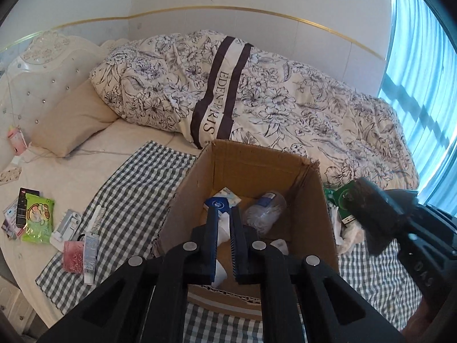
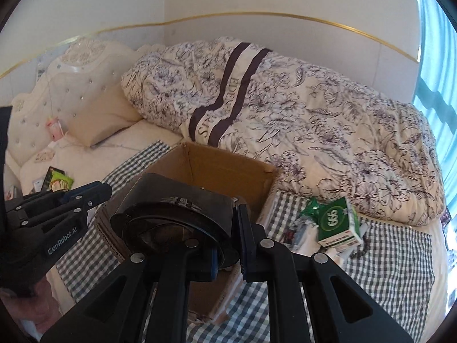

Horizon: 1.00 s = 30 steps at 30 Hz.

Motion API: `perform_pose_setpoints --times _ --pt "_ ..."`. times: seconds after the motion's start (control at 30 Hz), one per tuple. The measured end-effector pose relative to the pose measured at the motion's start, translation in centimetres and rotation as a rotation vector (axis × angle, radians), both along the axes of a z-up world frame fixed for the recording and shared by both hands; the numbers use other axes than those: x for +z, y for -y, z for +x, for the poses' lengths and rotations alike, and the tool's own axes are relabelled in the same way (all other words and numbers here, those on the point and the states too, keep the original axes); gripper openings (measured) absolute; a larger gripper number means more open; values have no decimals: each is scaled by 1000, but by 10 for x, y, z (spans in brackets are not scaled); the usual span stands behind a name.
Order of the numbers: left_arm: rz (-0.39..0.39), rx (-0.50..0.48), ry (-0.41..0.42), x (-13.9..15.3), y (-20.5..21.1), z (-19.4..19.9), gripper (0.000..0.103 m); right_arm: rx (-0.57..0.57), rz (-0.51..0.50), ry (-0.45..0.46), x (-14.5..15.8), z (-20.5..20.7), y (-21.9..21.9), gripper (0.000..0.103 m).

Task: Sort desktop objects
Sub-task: 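Open the left gripper to drop the bottle while the right drops the black case into the box, then move both grippers back over the cloth toward the medicine box and crumpled tissue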

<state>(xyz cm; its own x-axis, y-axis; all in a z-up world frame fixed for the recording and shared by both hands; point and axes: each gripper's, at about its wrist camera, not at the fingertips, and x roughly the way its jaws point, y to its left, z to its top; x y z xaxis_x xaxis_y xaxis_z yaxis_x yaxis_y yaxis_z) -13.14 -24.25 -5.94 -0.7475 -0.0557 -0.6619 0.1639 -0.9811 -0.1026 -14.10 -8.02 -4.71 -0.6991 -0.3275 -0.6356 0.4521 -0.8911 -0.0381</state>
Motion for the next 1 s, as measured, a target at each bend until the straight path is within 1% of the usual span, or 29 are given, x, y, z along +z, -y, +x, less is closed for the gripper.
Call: perform_pose_setpoints --times 0.23,0.5,0.53,0.6,0.67,0.73,0.8,0.87,0.93,1.0 --pt "-4 6 14 -11 9 -8 9 22 39 54 -23 -18 20 10" --pt "-3 11 26 -20 17 -14 9 35 123 139 -56 -37 40 10" --pt "-3 12 27 -21 17 -15 9 34 128 141 -58 -37 41 13" --pt "-2 15 28 -22 19 -16 9 28 133 141 -61 -38 41 22" --pt "-1 16 28 -22 20 -16 9 18 132 131 -60 -37 40 39" --pt "-3 17 25 -21 20 -15 9 8 121 103 -54 -34 38 47" --pt "-5 18 20 -18 20 -13 9 -5 94 71 -44 -30 31 48" --pt "-6 18 10 -13 18 -9 9 -16 76 55 -34 -28 25 51" --pt "-8 19 -3 -5 15 -4 9 -16 54 42 -24 -24 20 52" --pt "-11 17 -16 3 11 1 9 -27 34 7 -10 -16 13 52"
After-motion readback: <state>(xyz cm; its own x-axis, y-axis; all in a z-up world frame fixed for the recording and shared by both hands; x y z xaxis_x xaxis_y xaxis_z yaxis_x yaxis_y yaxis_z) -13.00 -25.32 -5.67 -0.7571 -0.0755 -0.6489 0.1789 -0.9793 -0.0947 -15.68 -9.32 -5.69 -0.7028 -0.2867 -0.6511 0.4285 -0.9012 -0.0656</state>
